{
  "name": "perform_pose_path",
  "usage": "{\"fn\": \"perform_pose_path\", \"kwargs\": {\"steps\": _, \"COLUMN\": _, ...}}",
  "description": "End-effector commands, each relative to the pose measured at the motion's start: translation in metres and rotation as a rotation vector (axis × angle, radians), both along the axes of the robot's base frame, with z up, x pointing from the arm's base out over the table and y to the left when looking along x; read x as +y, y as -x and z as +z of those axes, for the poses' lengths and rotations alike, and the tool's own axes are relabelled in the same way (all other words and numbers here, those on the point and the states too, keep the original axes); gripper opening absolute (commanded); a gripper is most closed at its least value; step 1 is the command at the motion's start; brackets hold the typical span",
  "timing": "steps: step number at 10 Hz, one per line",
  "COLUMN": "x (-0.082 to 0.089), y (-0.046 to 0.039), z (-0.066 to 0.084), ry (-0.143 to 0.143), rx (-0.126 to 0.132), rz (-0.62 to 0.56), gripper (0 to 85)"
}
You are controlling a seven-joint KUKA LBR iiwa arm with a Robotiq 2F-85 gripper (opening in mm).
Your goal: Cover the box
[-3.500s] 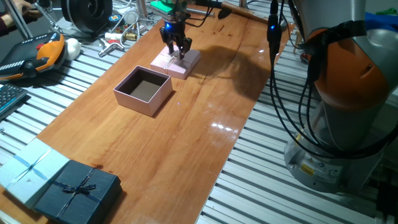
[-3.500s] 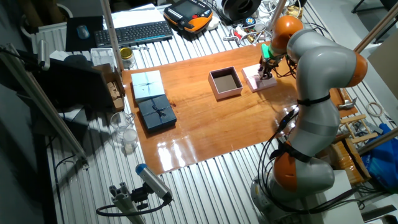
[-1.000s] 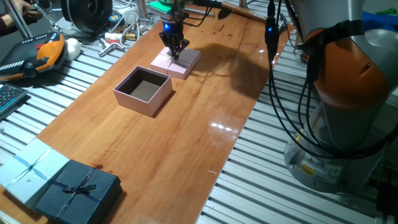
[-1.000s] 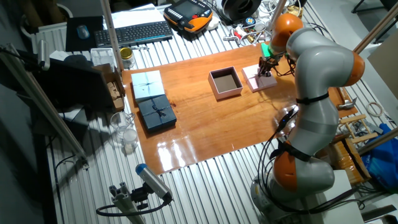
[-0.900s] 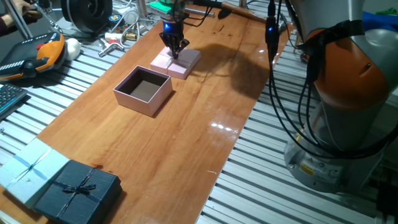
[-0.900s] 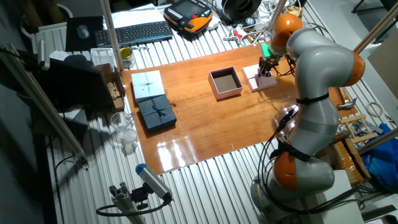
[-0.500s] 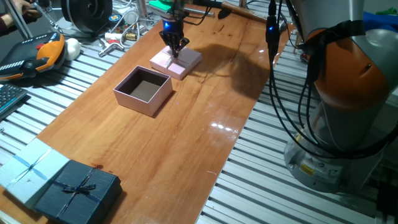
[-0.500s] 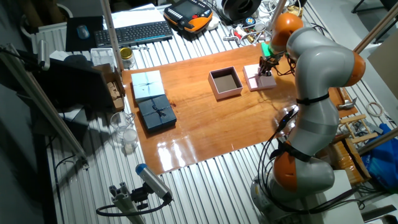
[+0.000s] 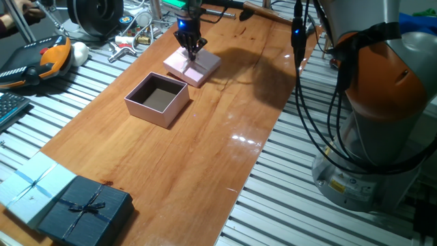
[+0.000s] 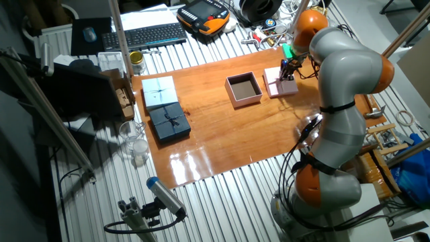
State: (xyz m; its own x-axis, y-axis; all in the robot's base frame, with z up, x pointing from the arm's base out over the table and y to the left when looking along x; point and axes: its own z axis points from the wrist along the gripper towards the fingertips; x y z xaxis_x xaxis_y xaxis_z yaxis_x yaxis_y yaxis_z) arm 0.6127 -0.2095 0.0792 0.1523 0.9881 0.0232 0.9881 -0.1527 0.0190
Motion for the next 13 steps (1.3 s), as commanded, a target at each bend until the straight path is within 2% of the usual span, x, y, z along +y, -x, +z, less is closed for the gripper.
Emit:
{"fn": "perform_pose_path", "kwargs": {"steps": 1, "x": 0.001, "y": 0.0002, "z": 0.002, "ry": -0.001, "rx": 0.007, "rz": -0.001, "gripper": 0.0}}
{"fn": "perform_pose_path", "kwargs": {"steps": 7, "x": 0.002, "y": 0.0013, "z": 0.014, "ry": -0.007, "rx": 0.026, "rz": 0.008, "gripper": 0.0}}
{"fn": "perform_pose_path", "kwargs": {"steps": 13, "x": 0.007, "y": 0.0035, "z": 0.037, "ry": -0.026, "rx": 0.051, "rz": 0.014, "gripper": 0.0}}
